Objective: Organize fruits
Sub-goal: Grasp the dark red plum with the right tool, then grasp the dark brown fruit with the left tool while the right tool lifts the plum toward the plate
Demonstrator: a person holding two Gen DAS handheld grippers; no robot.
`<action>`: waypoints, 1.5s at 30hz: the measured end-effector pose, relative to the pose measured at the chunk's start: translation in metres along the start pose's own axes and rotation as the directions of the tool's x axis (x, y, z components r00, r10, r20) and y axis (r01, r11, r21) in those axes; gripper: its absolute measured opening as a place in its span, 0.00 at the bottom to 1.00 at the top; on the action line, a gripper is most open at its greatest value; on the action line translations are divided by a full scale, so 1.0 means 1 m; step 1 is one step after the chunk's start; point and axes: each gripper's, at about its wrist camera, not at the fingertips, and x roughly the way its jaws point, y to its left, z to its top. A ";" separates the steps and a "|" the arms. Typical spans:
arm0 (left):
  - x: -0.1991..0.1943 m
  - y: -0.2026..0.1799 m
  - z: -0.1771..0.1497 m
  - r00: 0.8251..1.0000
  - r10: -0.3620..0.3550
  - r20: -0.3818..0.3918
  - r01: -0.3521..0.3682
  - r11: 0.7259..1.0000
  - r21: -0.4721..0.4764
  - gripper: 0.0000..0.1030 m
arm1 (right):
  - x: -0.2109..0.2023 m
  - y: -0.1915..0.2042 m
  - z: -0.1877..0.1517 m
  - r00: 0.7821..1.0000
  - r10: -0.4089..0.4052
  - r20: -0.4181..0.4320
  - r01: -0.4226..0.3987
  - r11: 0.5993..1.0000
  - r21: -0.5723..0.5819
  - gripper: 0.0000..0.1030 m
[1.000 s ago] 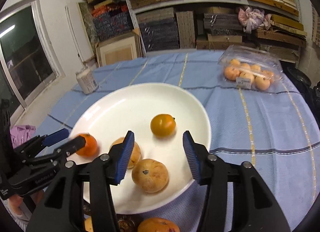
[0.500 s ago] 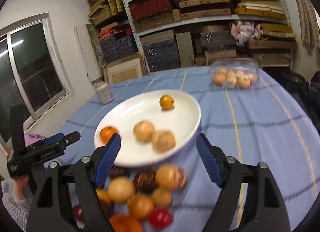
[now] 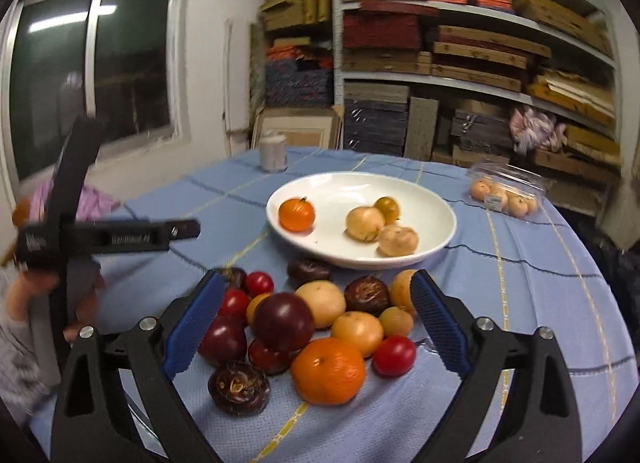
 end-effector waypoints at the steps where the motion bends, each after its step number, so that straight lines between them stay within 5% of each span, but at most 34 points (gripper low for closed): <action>1: 0.002 -0.002 -0.001 1.000 0.004 -0.013 -0.004 1.000 0.012 0.91 | 0.004 0.002 0.000 1.000 0.005 -0.015 -0.005 1.000 -0.007 0.89; 14: 0.012 -0.009 -0.004 0.998 0.042 -0.052 -0.039 0.998 0.057 0.92 | 0.032 0.005 -0.002 0.986 0.079 -0.144 -0.080 0.997 -0.002 0.64; 20: 0.015 -0.006 -0.005 0.997 0.039 -0.072 -0.036 0.998 0.045 0.92 | 0.045 -0.001 -0.004 0.970 0.134 -0.201 -0.129 0.991 0.038 0.38; 31: 0.012 -0.023 -0.014 0.995 -0.038 -0.088 0.049 0.991 0.121 0.92 | 0.028 -0.039 -0.004 0.985 0.117 -0.127 -0.089 0.975 0.205 0.37; 37: 0.022 -0.038 -0.018 0.991 -0.054 -0.121 0.076 0.981 0.179 0.92 | 0.025 -0.039 -0.003 0.987 0.103 -0.121 -0.078 0.977 0.197 0.37; 45: 0.036 -0.027 -0.015 0.986 0.010 -0.166 0.018 0.986 0.168 0.97 | 0.024 -0.041 -0.004 0.988 0.098 -0.122 -0.070 0.974 0.216 0.38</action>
